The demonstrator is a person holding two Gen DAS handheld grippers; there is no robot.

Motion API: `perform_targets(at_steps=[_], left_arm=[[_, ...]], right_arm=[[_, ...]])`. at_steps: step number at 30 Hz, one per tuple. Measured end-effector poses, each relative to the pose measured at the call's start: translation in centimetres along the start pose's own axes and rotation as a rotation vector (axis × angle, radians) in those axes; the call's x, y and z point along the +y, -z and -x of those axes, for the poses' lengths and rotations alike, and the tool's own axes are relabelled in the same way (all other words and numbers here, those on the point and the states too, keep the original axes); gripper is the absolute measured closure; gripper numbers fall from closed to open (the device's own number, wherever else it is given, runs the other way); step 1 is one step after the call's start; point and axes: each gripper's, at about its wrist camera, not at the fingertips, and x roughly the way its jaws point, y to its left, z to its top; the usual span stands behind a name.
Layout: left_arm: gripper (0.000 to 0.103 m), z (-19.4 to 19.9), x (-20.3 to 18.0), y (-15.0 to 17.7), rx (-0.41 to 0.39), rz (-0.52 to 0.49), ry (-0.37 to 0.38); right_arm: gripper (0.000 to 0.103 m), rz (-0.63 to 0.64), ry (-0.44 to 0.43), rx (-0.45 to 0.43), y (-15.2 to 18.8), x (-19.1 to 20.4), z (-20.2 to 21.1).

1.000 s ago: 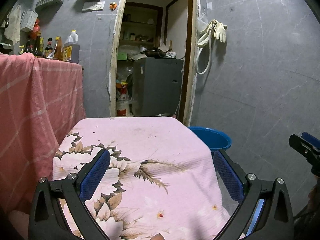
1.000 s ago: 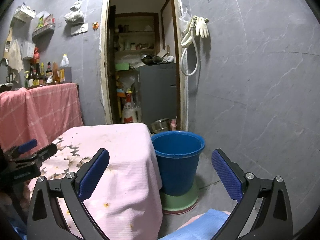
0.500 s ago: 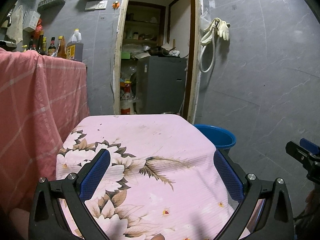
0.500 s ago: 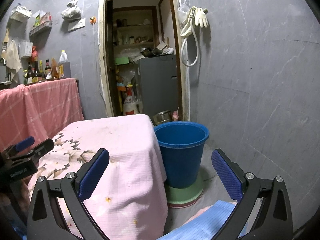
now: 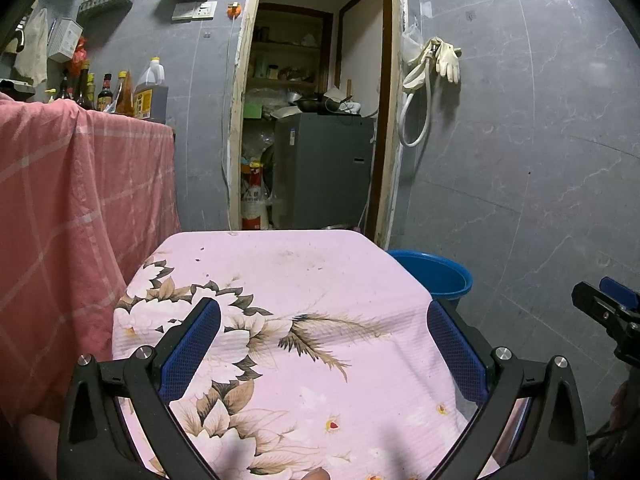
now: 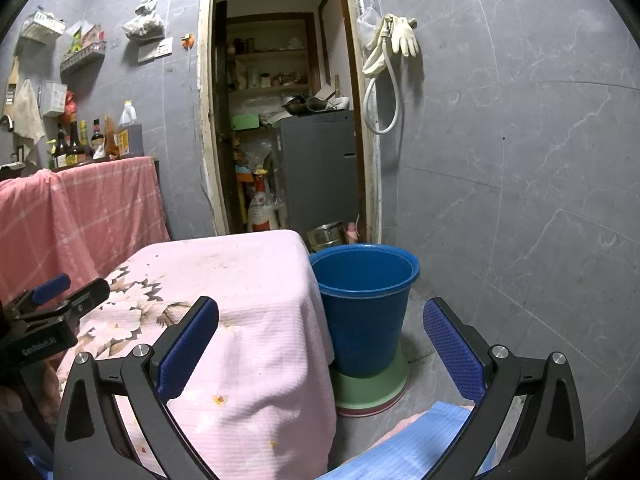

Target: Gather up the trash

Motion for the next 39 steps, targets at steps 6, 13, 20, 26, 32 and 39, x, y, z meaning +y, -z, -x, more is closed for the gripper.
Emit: perform_targets(at_steps=[6,13,20,26,32,39], left_arm=[[0.002,0.11,-0.04,-0.02,-0.002,0.0,-0.001],[0.002,0.17,-0.04,-0.02,-0.004,-0.001,-0.002],[0.002,0.21,0.04,-0.02,-0.005,-0.001,-0.001],[0.002,0.25,-0.02,-0.03,-0.004,0.0,-0.001],[0.002,0.25,0.05,0.0,-0.004,0.0,-0.001],[0.002,0.27,0.11,-0.01,-0.004,-0.001,0.0]], right_arm=[[0.0,-0.002,-0.002,-0.001,-0.06,0.26,-0.05],[0.0,-0.002,-0.002,-0.001,0.01,0.38,-0.06],[0.0,-0.004,-0.002,-0.001,0.01,0.39,-0.08],[0.0,-0.004,-0.002,-0.002,-0.06,0.45,-0.08],[0.0,-0.004,-0.002,-0.001,-0.03,0.44,-0.08],[0.0,-0.004,-0.002,0.0,0.0,0.49,-0.1]])
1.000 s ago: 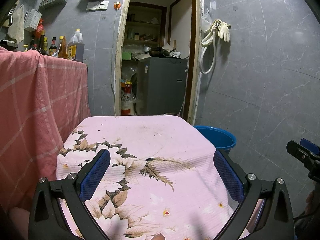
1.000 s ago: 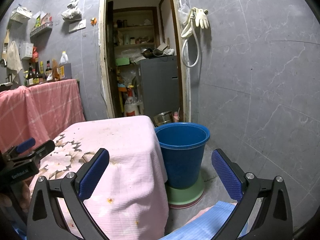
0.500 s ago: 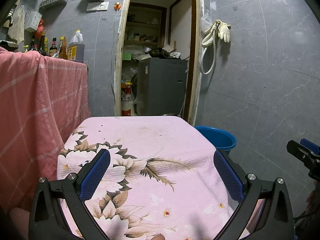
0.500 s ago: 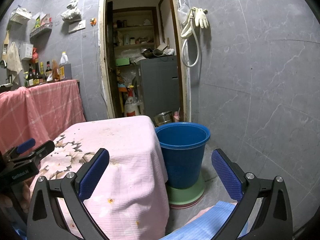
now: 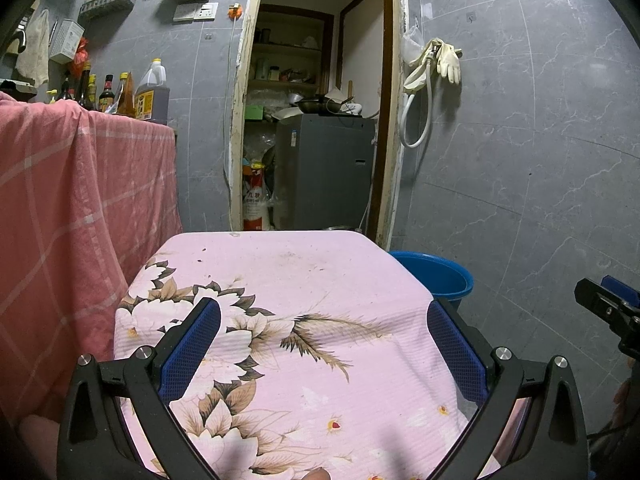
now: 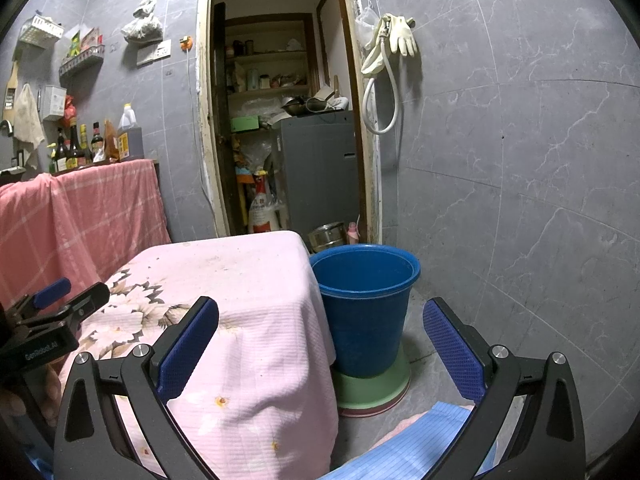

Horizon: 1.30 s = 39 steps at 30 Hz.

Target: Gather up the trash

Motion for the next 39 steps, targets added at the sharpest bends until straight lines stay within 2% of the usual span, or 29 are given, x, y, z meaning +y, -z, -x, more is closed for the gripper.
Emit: perform_targets(at_steps=[39], left_arm=[[0.002,0.53,-0.29,0.76,-0.012,-0.017,-0.012]], right_arm=[[0.0,-0.003,0.0,0.001,0.04,0.06,0.04]])
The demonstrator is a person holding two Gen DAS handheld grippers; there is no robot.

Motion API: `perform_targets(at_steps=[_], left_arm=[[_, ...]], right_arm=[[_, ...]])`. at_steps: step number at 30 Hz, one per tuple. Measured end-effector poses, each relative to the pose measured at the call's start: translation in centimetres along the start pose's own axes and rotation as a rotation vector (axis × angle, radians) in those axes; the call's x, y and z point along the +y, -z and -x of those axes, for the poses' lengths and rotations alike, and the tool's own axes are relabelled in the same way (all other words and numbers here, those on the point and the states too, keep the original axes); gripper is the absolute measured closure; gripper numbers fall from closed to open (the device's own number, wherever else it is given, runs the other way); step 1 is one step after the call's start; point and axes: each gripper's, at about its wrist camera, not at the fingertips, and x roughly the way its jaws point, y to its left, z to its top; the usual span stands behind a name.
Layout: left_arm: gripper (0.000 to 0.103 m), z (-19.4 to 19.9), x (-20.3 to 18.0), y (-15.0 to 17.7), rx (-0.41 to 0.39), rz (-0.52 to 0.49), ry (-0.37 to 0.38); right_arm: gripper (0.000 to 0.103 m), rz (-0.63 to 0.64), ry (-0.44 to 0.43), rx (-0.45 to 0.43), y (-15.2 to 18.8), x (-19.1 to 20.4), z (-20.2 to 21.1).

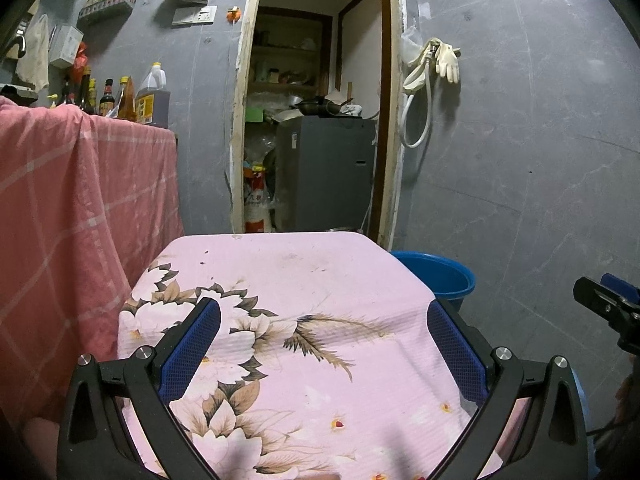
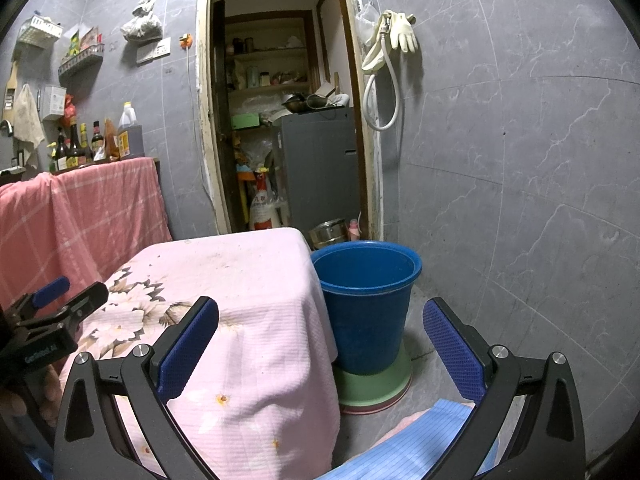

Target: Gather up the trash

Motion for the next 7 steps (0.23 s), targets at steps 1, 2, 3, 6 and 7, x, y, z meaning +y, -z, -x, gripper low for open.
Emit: perform_targets(at_steps=[1,2,3,6,7], left_arm=[[0.002,-0.05,-0.02,-0.04,0.001,0.001,-0.002],[0.002,-0.02,-0.09,-0.05,0.001,0.001,-0.003],[0.002,-0.03,-0.03,-0.07,0.001,0.001,-0.002],[0.002,-0.04,-0.07,-0.08,0.001,0.001,-0.002],[0.002,0.07,-0.1,-0.04,0.001,0.0,-0.002]], right_arm=[[0.0,0.0,-0.001,0.001,0.02,0.07,-0.01],[0.0,0.001,-0.001,0.002,-0.02,0.09,0.04],[0.0,0.0,-0.002,0.003,0.02,0.21,0.07],[0.0,0.002,-0.001,0.002,0.06,0.35,0.12],[0.0,0.001,-0.001,0.002,0.04,0.29,0.09]])
